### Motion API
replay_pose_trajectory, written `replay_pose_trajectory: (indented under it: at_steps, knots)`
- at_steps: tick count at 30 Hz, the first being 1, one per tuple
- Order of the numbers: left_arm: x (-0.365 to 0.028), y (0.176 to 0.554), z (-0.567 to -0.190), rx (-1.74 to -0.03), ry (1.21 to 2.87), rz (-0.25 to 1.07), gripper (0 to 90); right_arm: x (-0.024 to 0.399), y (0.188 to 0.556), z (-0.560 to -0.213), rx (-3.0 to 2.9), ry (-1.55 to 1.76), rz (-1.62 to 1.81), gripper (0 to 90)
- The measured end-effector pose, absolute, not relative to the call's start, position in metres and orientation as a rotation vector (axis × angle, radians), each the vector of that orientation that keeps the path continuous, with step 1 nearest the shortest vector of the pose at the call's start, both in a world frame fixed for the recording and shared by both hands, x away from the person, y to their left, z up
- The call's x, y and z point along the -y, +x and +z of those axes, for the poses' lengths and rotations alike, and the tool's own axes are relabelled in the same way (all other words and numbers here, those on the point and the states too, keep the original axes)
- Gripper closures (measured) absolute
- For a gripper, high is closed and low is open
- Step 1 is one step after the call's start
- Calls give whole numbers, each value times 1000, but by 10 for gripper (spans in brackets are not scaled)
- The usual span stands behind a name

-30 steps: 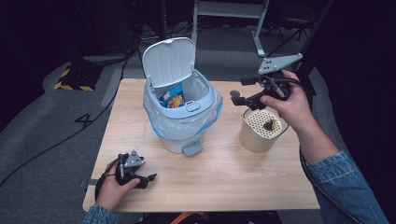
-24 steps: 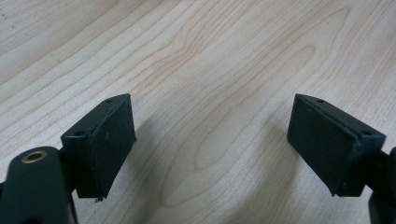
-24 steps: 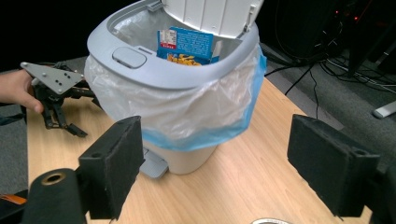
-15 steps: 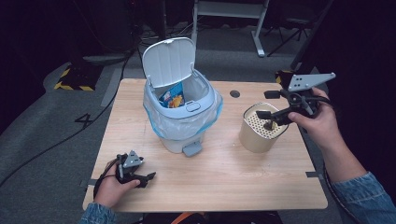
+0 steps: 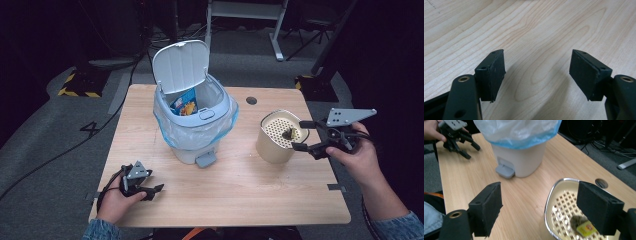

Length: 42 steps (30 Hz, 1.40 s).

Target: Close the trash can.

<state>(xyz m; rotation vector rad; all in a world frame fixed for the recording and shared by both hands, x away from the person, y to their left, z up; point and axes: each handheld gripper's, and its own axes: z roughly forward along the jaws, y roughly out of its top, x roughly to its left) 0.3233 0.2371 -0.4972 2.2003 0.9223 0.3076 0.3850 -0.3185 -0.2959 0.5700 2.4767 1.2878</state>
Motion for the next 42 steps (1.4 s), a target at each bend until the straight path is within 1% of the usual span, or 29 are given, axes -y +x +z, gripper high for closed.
replay_pose_trajectory:
  at_steps: [5,8,11,14,20,24,27,33,36,39,42]
  knots:
    - [-239,321,-490,-940,2163,290,269,333,378,-314,-2483,608,1294,216]
    - [-241,320,-479,-940,2124,274,288,342,373,-329,-2493,638,1329,241]
    - [-244,320,-466,-920,2093,268,305,349,366,-347,-2501,662,1316,247]
    - [-248,321,-453,-908,2081,278,307,354,360,-369,-2494,668,1297,272]
    - [-253,323,-430,-903,2005,305,306,362,350,-421,-2492,747,1260,273]
    - [-252,325,-417,-880,2005,323,306,362,344,-457,-2488,809,1160,271]
    - [-252,328,-408,-863,2023,341,306,359,341,-476,-2507,830,1145,270]
    - [-254,338,-387,-832,2031,369,306,357,340,-492,-2513,842,1165,261]
    - [-255,342,-377,-803,2003,349,310,357,340,-498,-2510,855,1153,251]
    - [-257,349,-369,-759,1948,290,323,357,341,-503,-2516,858,1139,243]
    - [-259,355,-361,-714,1929,262,332,357,341,-503,-2511,852,1134,239]
